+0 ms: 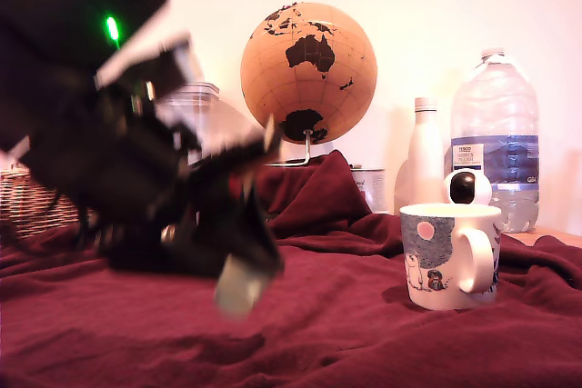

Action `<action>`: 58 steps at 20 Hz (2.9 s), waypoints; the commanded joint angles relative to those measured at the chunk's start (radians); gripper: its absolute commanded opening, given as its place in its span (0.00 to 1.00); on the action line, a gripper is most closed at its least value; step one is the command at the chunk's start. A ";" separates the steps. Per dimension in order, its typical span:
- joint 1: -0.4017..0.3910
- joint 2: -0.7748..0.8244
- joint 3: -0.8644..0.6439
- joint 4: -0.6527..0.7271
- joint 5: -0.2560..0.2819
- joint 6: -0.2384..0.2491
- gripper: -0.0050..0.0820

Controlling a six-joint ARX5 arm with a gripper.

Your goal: Pick up the coffee capsules on the table and drop them inside the coffee cup

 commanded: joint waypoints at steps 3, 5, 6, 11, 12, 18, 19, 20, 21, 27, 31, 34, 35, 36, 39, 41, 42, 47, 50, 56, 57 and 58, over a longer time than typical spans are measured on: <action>-0.003 -0.048 0.003 0.009 0.005 0.115 0.26; -0.003 -0.066 0.003 0.016 0.005 0.188 0.26; -0.003 -0.067 0.003 0.029 0.006 0.259 0.26; -0.004 -0.067 0.004 0.124 0.064 0.433 0.27; -0.004 -0.067 0.004 0.146 0.093 0.478 0.27; -0.004 -0.067 0.004 0.217 0.099 0.556 0.26; -0.004 -0.067 0.004 0.220 0.099 0.557 0.26; -0.004 -0.067 0.004 0.220 0.099 0.557 0.26; -0.004 -0.067 0.004 0.220 0.099 0.556 0.27; -0.003 -0.067 0.004 0.264 0.099 0.557 0.26; -0.003 -0.060 0.004 0.343 0.148 0.553 0.27; -0.003 -0.040 0.004 0.423 0.167 0.548 0.26; -0.003 -0.030 0.004 0.443 0.168 0.548 0.26; -0.003 -0.020 0.004 0.461 0.171 0.548 0.26; -0.003 -0.004 0.015 0.486 0.175 0.547 0.26; -0.003 0.006 0.034 0.494 0.178 0.548 0.26; -0.003 0.016 0.047 0.496 0.181 0.548 0.26; -0.003 0.125 0.150 0.495 0.228 0.548 0.26; -0.004 0.201 0.222 0.491 0.255 0.548 0.26; -0.004 0.323 0.402 0.335 0.305 0.548 0.26; -0.004 0.341 0.434 0.294 0.309 0.548 0.27; -0.004 0.357 0.466 0.253 0.308 0.548 0.27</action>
